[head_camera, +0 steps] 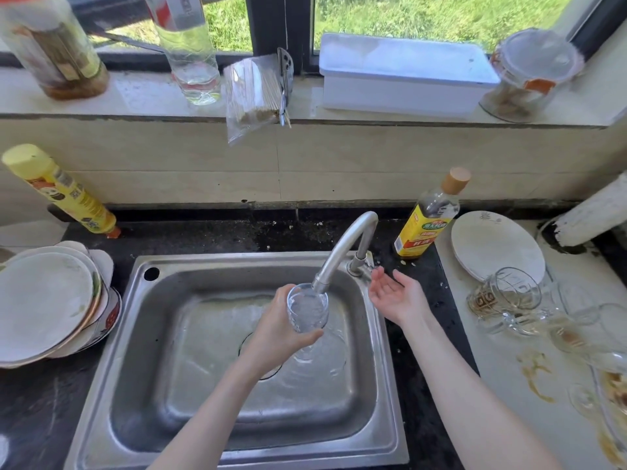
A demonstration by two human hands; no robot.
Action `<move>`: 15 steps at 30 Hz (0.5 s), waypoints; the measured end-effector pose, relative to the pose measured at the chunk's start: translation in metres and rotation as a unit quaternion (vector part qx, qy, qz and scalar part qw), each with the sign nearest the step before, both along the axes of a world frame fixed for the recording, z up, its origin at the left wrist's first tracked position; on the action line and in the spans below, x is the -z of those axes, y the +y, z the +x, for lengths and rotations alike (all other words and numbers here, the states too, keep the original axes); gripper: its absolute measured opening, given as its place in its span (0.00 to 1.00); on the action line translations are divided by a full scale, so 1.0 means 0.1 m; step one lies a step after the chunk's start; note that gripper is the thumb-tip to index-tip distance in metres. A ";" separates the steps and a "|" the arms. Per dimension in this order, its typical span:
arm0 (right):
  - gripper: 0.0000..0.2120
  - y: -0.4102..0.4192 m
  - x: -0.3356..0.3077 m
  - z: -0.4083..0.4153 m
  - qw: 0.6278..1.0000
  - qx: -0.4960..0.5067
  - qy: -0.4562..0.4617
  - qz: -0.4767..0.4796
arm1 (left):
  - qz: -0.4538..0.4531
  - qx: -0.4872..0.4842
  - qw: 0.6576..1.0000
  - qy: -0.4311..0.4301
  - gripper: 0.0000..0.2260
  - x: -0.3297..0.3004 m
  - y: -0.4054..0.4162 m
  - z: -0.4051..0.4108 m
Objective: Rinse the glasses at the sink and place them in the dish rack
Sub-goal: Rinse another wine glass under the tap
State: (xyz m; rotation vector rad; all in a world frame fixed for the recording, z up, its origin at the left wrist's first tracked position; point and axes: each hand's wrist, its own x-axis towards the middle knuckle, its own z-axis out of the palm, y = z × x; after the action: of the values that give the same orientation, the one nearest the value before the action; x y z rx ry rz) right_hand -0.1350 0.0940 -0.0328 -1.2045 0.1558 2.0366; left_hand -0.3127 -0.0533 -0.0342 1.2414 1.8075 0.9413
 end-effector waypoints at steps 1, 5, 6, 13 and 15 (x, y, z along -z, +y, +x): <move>0.08 -0.03 0.00 -0.01 0.999 -0.026 -0.029 0.008 | -0.006 -0.009 1.000 -0.008 0.31 0.02 -0.01 0.00; 0.05 -0.40 -0.01 -0.06 0.964 -0.227 -0.138 0.014 | -0.001 -0.052 0.998 -0.022 0.29 0.02 -0.08 0.02; 0.07 -0.56 0.00 -0.07 0.942 -0.301 -0.150 0.010 | 0.003 -0.060 0.998 -0.025 0.29 0.01 -0.09 0.04; 0.16 -1.14 0.16 -0.34 0.949 -0.295 -0.047 -0.103 | 0.046 -0.083 0.991 -0.095 0.32 -0.11 -0.17 0.20; 0.13 -1.09 0.16 -0.41 0.975 -0.179 0.001 -0.130 | 0.056 -0.073 0.990 -0.105 0.33 -0.12 -0.19 0.24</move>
State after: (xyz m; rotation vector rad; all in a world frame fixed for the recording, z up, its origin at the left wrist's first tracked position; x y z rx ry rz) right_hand -0.1762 -0.0154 -0.0487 -1.4782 0.2249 2.3841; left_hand -0.2887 -0.0726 -0.0225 1.0445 1.7150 1.2232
